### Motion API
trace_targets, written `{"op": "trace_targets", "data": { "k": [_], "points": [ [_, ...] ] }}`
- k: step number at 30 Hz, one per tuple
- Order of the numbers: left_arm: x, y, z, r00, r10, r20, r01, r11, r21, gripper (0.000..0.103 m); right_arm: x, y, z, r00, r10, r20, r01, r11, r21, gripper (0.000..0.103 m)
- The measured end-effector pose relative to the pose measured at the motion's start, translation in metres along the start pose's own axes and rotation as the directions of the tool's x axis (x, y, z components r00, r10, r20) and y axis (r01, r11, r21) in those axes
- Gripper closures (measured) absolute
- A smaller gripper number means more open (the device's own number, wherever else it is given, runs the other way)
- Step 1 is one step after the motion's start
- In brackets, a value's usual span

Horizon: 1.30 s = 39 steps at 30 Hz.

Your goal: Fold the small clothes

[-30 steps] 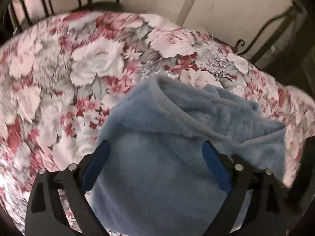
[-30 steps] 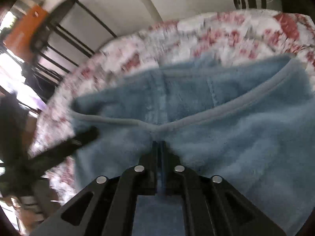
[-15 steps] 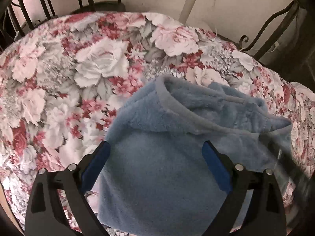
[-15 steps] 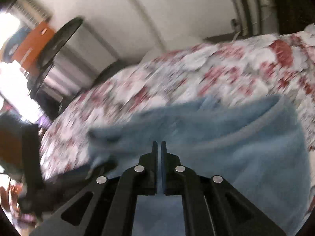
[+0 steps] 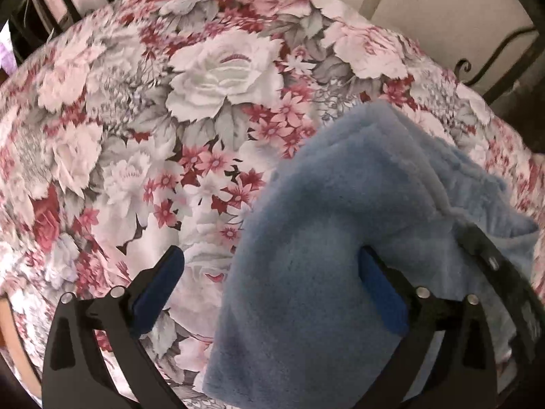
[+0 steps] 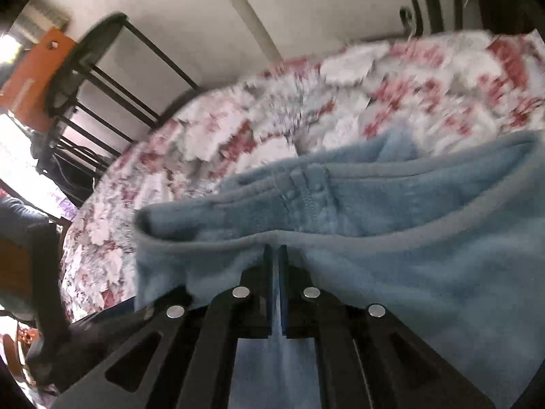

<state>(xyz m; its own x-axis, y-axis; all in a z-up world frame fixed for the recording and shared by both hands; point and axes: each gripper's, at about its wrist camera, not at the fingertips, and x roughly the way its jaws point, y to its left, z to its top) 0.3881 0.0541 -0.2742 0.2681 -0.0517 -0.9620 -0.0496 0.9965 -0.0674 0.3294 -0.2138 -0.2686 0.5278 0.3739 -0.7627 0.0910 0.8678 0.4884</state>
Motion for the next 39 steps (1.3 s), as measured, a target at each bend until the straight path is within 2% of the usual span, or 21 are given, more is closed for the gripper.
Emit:
{"op": "trace_targets", "data": {
  "k": [3,5,7,8,9,11,12,13,15,18,19,20,23,25,27,29,32,34,35,37,39],
  "points": [
    [-0.015,0.015,0.001,0.998,-0.032,0.062,0.036,0.998,-0.057,0.004,-0.026,-0.005,-0.010,0.999,0.016,0.042,-0.017,1.000,0.014,0.098],
    [-0.019,0.023,0.003,0.996,-0.022,0.084,0.028,0.996,-0.081,0.004,-0.034,-0.021,-0.015,0.998,-0.001,0.055,-0.002,0.998,0.058,0.098],
    [-0.005,0.031,0.003,0.999,-0.002,0.046,0.007,0.995,-0.097,0.004,-0.031,-0.043,-0.018,0.999,-0.026,0.047,0.020,0.992,0.121,0.098],
    [0.002,0.033,0.003,1.000,-0.006,0.024,0.008,0.995,-0.101,0.004,-0.020,-0.060,-0.019,0.999,-0.051,0.000,0.050,0.985,0.165,0.103],
    [0.013,0.036,0.002,1.000,-0.021,-0.005,0.021,0.993,-0.114,0.004,-0.011,-0.075,-0.021,0.999,-0.032,-0.032,0.038,0.977,0.211,0.103],
    [0.022,0.046,0.001,0.997,-0.076,-0.030,0.070,0.983,-0.172,0.004,-0.010,-0.091,-0.024,0.999,0.047,-0.021,-0.039,0.955,0.294,0.103],
    [0.018,0.049,0.002,0.996,-0.089,-0.027,0.082,0.979,-0.189,0.004,-0.015,-0.091,-0.023,0.999,0.049,-0.013,-0.042,0.953,0.300,0.103],
    [0.010,0.049,0.004,0.995,-0.098,-0.007,0.095,0.977,-0.192,0.004,-0.025,-0.084,-0.019,0.999,0.036,0.009,-0.037,0.961,0.274,0.098],
    [-0.010,0.047,0.007,0.991,-0.120,0.055,0.128,0.977,-0.172,0.005,-0.046,-0.071,-0.012,0.997,0.027,0.068,-0.041,0.976,0.213,0.096],
    [-0.034,0.034,0.008,0.972,-0.191,0.134,0.206,0.973,-0.106,0.005,-0.074,-0.066,-0.007,0.991,0.056,0.120,-0.079,0.977,0.198,0.087],
    [-0.034,0.029,0.008,0.972,-0.193,0.133,0.205,0.975,-0.085,0.005,-0.082,-0.070,-0.007,0.990,0.038,0.137,-0.066,0.976,0.205,0.083],
    [-0.028,0.024,0.008,0.981,-0.151,0.118,0.159,0.985,-0.060,0.005,-0.085,-0.074,-0.006,0.989,0.022,0.148,-0.054,0.975,0.216,0.076],
    [-0.008,0.016,0.004,0.997,-0.007,0.074,0.011,0.998,-0.057,0.005,-0.079,-0.112,-0.007,0.989,-0.033,0.146,-0.018,0.943,0.333,0.075],
    [0.000,0.026,0.006,0.998,-0.033,0.060,0.039,0.994,-0.101,0.005,-0.066,-0.133,-0.007,0.991,-0.044,0.124,-0.007,0.924,0.383,0.082],
    [0.003,0.037,0.006,0.998,-0.039,0.042,0.045,0.988,-0.150,0.004,-0.053,-0.144,-0.008,0.994,-0.062,0.088,0.023,0.920,0.392,0.100],
    [0.010,0.046,0.006,0.997,-0.072,0.010,0.073,0.977,-0.199,0.004,-0.046,-0.152,-0.011,0.993,-0.074,0.087,0.032,0.911,0.411,0.102],
    [0.000,0.049,0.006,0.994,-0.109,0.025,0.112,0.970,-0.217,0.005,-0.063,-0.139,-0.009,0.990,-0.076,0.117,0.025,0.924,0.380,0.095],
    [-0.024,0.048,0.001,0.988,-0.136,0.078,0.148,0.975,-0.163,0.005,-0.082,-0.117,-0.007,0.985,-0.069,0.156,0.018,0.951,0.307,0.090],
    [-0.033,0.041,0.001,0.984,-0.141,0.107,0.155,0.980,-0.129,0.005,-0.088,-0.110,-0.007,0.984,-0.061,0.165,0.011,0.957,0.291,0.083],
    [-0.042,0.026,0.002,0.981,-0.128,0.149,0.140,0.987,-0.075,0.005,-0.096,-0.100,-0.008,0.981,-0.047,0.186,-0.005,0.962,0.273,0.077],
    [-0.039,0.014,0.003,0.985,-0.053,0.161,0.058,0.998,-0.022,0.005,-0.098,-0.100,-0.006,0.981,-0.057,0.188,0.005,0.964,0.266,0.077]
  ]
}}
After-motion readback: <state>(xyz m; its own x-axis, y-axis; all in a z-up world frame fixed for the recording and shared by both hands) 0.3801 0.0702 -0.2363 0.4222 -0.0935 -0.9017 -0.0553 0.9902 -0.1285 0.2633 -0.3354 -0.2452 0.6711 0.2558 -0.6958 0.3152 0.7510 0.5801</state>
